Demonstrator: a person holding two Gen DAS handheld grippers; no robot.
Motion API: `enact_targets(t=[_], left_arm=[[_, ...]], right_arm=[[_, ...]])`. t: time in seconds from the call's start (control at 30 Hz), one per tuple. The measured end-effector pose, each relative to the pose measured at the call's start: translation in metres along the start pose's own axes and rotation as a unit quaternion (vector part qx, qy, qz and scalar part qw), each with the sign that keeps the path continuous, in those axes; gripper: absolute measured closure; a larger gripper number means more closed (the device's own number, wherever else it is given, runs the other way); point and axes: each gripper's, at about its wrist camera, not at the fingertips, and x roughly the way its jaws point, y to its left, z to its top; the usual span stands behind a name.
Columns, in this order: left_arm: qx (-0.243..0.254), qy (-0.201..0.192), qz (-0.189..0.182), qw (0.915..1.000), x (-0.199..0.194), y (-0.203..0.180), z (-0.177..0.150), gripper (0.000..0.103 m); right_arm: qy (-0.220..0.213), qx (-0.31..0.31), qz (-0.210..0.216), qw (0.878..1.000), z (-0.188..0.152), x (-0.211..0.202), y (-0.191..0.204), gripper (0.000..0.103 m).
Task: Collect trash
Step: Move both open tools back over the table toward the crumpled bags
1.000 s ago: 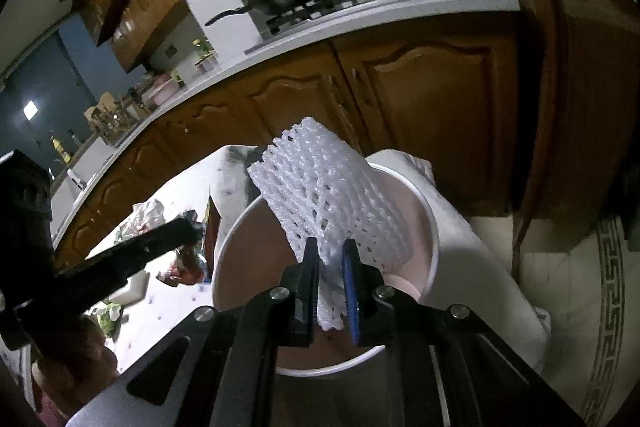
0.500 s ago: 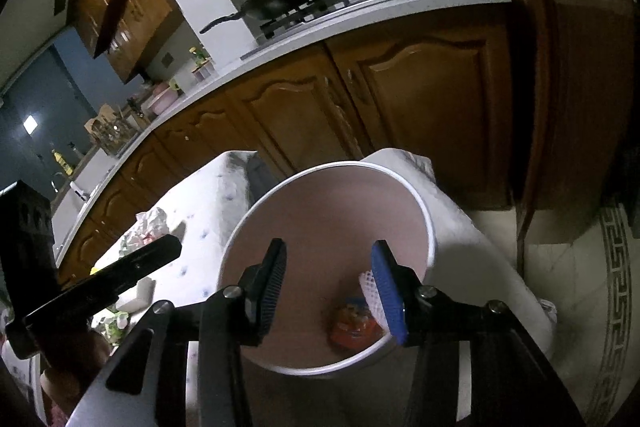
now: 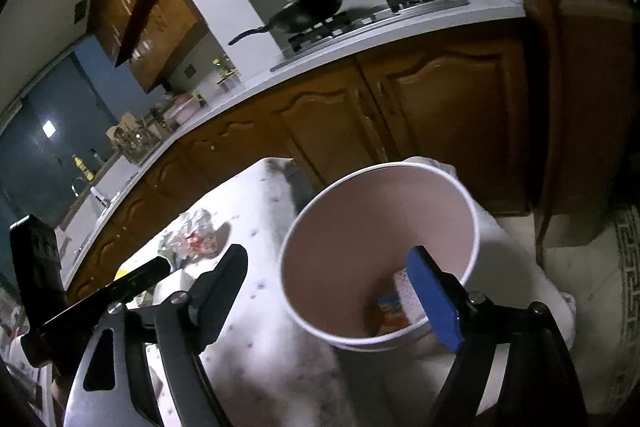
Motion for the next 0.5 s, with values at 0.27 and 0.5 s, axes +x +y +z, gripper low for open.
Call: enact_targets(t=[0.27,0.5], left_arm=[[-0.019,-0.024,0.04,0.9987,-0.039,0.042,-0.016,0.052],[-0.052,-0.031,0.067,0.9959,-0.061,0.087,-0.024,0.052]], right_arm=[[0.006,-0.021,0.026,0.999,-0.012,0.002,0.038,0.018],[0.022,-0.036,0.048,0.998,-0.023,0.017,0.067,0.017]])
